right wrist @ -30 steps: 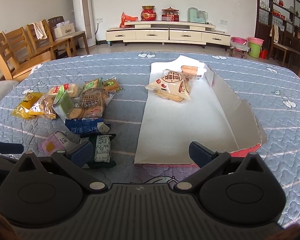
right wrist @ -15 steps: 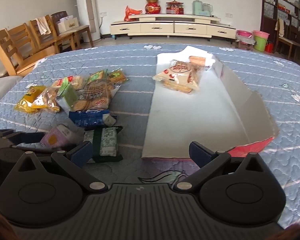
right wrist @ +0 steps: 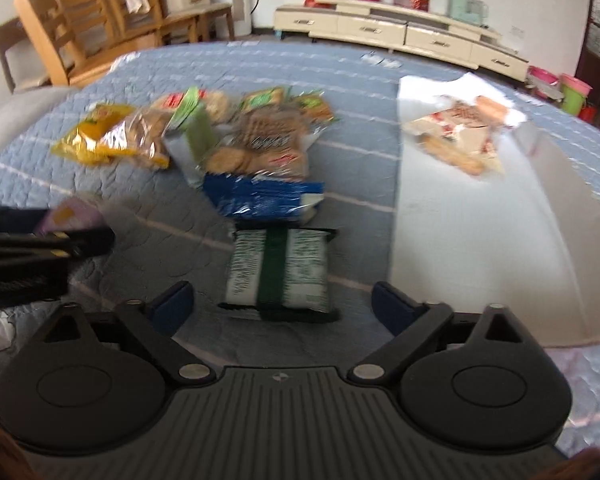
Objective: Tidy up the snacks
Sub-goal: 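Grasp the green-and-white pack with the right tool while the left holds the purple pack, then lift the green-and-white pack toward the white tray with the right tool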
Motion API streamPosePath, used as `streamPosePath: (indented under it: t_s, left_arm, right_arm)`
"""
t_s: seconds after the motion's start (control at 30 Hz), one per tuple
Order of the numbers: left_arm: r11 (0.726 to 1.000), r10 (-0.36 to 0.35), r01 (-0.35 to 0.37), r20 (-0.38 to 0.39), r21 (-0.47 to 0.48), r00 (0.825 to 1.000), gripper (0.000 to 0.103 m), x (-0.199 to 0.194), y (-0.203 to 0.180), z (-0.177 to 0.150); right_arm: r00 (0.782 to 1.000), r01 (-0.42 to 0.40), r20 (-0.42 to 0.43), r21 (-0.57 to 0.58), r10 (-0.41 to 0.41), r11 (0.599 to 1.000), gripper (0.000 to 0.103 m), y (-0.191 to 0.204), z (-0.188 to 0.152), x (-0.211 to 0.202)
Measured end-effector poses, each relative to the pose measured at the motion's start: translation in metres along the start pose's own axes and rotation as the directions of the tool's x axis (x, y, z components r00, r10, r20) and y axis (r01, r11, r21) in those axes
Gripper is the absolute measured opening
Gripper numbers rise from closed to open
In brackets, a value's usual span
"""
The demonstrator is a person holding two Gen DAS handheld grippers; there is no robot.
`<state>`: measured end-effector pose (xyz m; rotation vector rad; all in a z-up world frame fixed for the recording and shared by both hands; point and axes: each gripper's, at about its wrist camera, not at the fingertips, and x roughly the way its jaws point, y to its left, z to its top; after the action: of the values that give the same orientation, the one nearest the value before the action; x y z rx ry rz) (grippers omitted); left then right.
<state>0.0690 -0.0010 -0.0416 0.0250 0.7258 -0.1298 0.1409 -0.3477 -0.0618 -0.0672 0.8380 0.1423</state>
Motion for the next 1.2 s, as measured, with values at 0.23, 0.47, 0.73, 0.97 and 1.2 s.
streamPosePath:
  t_s: [0.23,0.47,0.73,0.97,1.2]
  left_arm:
    - [0.999,0.012,-0.012,0.015,-0.032,1.000,0.052,-0.004,0.006,0.000]
    - [1.000,0.009,-0.008,0.026,-0.027,1.000,0.052,-0.014,0.004,-0.002]
    - [0.999,0.025,-0.023,0.046,-0.047,0.999,0.052,-0.028,0.005,-0.001]
    - [0.997,0.043,-0.039,0.076,-0.060,0.996,0.052,-0.043,0.002,0.001]
    - [0.997,0.057,-0.050,0.100,-0.066,0.993,0.052,-0.054,-0.001,0.004]
  right_arm:
    - [0.999,0.020,0.042,-0.001,-0.020,1.000,0.059,0.007,0.005,0.001]
    - [0.998,-0.010,0.055,-0.016,0.011,1.000,0.059,0.018,-0.011,-0.017]
    - [0.993,-0.043,0.112,-0.054,0.049,0.998,0.059,0.030,-0.018,-0.055]
    - [0.984,-0.025,0.176,-0.036,0.031,0.999,0.059,0.028,-0.009,-0.075]
    - [0.978,-0.004,0.210,0.012,0.002,1.000,0.059,0.020,-0.008,-0.087]
